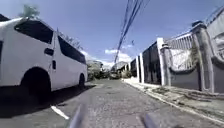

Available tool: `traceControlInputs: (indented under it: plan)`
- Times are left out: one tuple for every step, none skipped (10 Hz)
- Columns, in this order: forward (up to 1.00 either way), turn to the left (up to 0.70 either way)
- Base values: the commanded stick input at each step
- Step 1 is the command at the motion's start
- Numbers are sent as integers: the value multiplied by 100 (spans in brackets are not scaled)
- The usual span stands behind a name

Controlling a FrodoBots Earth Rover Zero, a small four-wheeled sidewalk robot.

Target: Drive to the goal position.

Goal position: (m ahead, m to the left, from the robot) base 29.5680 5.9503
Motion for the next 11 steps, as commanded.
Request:
traceControlInputs:
  plan:
    - [100,0]
    - [100,-2]
    - [100,-14]
    - [100,-33]
    - [100,-26]
    - [100,-10]
    - [100,0]
    - [100,0]
    - [100,0]
    - [100,-5]
    - [100,-23]
